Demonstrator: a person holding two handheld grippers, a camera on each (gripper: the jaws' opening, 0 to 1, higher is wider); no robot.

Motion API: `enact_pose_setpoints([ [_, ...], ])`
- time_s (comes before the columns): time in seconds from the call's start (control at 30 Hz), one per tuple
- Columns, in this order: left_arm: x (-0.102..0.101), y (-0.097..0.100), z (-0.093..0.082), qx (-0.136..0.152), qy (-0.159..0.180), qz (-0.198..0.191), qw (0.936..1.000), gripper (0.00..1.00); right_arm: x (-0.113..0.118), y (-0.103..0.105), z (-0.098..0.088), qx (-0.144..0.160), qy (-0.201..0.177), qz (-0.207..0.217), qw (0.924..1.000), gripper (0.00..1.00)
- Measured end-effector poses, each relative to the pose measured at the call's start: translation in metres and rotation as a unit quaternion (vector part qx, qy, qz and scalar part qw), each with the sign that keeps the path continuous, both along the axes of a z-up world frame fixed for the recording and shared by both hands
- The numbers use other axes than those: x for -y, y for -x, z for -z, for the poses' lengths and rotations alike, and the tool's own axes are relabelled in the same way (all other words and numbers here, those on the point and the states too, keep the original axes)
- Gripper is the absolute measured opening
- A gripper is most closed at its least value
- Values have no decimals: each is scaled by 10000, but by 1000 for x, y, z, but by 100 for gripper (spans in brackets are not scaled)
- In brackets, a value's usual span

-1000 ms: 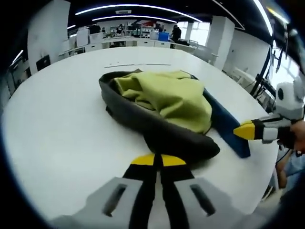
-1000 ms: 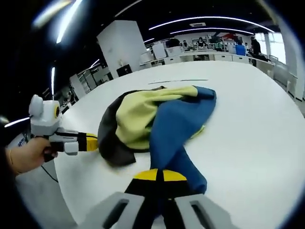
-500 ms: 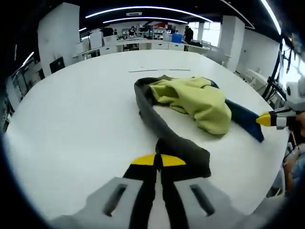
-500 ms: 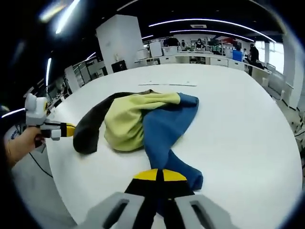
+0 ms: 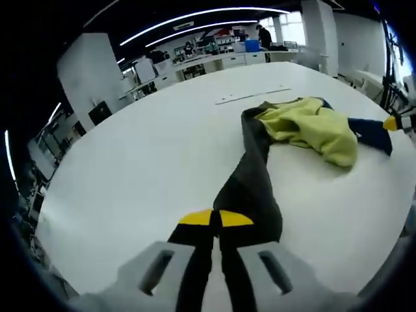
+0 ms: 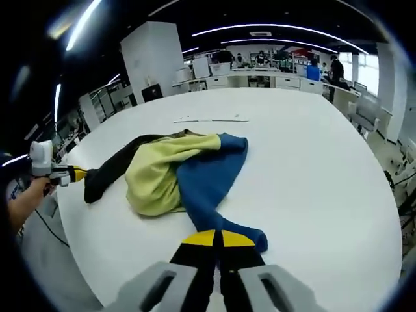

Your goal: Fold the garment on the visible template until the final outline fits inside the template.

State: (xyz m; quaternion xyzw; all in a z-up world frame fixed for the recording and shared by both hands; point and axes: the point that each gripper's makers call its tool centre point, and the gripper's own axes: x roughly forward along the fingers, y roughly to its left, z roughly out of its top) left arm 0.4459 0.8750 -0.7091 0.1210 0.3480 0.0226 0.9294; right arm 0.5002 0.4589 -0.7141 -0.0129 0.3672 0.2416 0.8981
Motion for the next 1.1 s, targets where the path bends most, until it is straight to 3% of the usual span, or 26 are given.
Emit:
enact_pose_setpoints([
  [0.3,-34,-3,-6,44,-33,-328,9994,0,32,-18,-5,-18,234,170,9996,0],
  [0.6,-53,-14,10,-266,-134,-157,9994,0,59,-29,4,-335,455,-4,9984,0],
  [0.73,-64,-18,14,-330,-72,-253,9991,0,68,-37,6,-433,366,110,9983,0],
  [0.87,-70,-20,22,-520,-307,-123,9981,0,82,-47,8,-459,473,221,9976,0],
  [1.1,-81,-26,26,-534,-257,-233,9980,0,107,-69,8,-482,648,466,9956,0],
])
